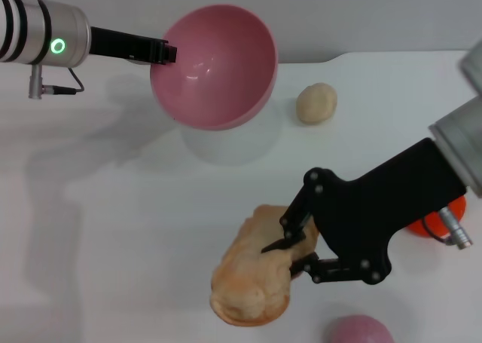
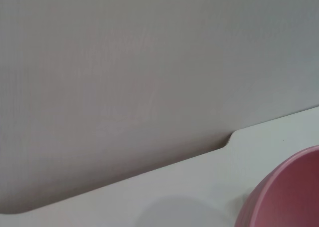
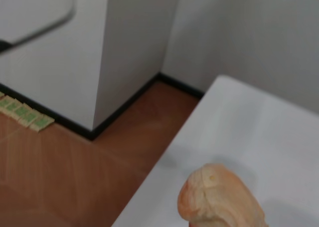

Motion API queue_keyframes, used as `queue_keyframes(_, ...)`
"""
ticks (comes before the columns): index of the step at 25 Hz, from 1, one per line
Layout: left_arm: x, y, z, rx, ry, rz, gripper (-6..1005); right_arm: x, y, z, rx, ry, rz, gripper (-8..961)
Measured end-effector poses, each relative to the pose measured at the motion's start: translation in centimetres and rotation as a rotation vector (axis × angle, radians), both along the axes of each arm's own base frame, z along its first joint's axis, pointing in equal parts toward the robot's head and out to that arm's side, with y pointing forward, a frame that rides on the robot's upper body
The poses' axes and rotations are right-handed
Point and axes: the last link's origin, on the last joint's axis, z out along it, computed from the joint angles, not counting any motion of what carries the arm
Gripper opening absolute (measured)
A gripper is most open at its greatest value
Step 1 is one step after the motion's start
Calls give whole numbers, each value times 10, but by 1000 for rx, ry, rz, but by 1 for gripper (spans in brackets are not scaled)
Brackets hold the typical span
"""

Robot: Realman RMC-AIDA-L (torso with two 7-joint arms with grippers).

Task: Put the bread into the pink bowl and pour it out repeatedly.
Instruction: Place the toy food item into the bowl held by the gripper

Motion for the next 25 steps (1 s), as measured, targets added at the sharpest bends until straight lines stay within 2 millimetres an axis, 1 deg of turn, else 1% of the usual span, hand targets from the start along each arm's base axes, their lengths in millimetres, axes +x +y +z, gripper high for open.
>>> queue_keyframes(5, -3, -1, -3, -6, 5, 5, 46, -9, -5, 16, 24, 108, 50, 154)
queue_keyframes(9, -5, -2, -5, -15, 9, 8, 46, -14, -2, 32, 82, 209, 57, 152)
queue_keyframes(12, -7, -3, -8, -24, 13, 9, 46, -16, 3, 46, 138, 280, 50, 151)
queue_keyframes(18, -7, -7, -14, -49, 20, 3, 46, -13, 19, 76, 307, 405, 14, 148)
queue_keyframes(21, -7, -9, -19, -65, 27, 2, 46, -9, 27, 84, 375, 435, -2, 147)
queue_keyframes(24, -6, -11, -23, -78, 32, 0, 46, -5, 35, 86, 417, 456, -23, 146)
queue_keyframes(25, -4, -13, -28, -96, 37, -8, 46, -4, 37, 85, 423, 461, -28, 145)
